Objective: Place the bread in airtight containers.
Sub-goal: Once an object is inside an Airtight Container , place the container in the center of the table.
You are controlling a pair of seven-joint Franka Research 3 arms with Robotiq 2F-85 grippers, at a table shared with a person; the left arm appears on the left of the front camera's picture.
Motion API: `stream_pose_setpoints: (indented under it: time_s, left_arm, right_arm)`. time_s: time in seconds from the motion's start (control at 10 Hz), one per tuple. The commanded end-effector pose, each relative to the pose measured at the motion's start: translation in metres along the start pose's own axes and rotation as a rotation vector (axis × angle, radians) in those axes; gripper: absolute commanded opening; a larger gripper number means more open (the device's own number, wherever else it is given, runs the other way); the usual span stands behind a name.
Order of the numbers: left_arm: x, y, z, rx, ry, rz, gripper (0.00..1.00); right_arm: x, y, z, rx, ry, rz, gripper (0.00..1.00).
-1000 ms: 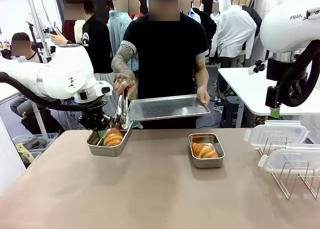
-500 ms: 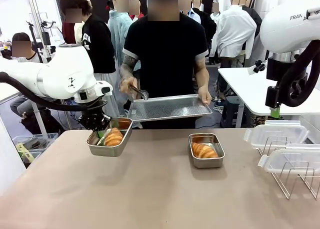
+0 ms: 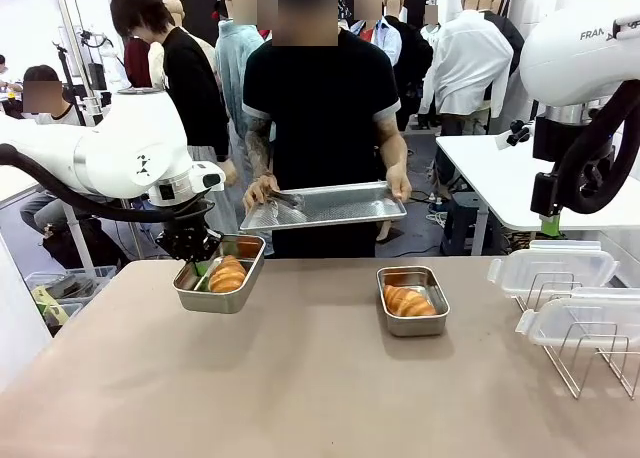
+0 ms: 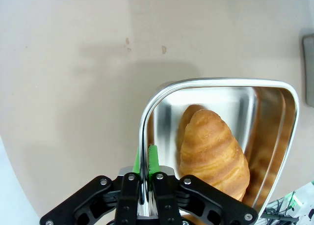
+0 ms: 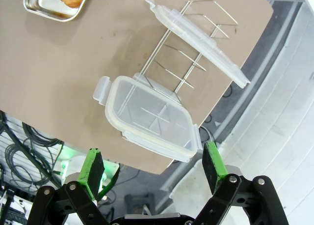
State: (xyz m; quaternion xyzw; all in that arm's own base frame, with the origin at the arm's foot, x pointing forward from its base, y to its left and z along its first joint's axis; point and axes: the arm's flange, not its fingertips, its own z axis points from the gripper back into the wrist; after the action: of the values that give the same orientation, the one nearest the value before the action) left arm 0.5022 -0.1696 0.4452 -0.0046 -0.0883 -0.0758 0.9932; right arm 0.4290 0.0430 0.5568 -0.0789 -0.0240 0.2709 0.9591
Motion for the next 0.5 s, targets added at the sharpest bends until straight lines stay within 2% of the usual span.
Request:
stream_pose_setpoints:
  time_s: [0.0, 0.4]
  left_arm:
    - [0.0006, -0.0002, 0.0020, 0.016, -0.022, 0.017, 0.00]
    - [0.0006, -0.0002, 0.0020, 0.016, -0.022, 0.017, 0.00]
  right_arm:
    - [0.0033, 0.0018, -0.0024, 0.008, -0.016, -0.010, 1.00]
    - [0.0033, 0.0018, -0.0024, 0.008, -0.016, -0.010, 1.00]
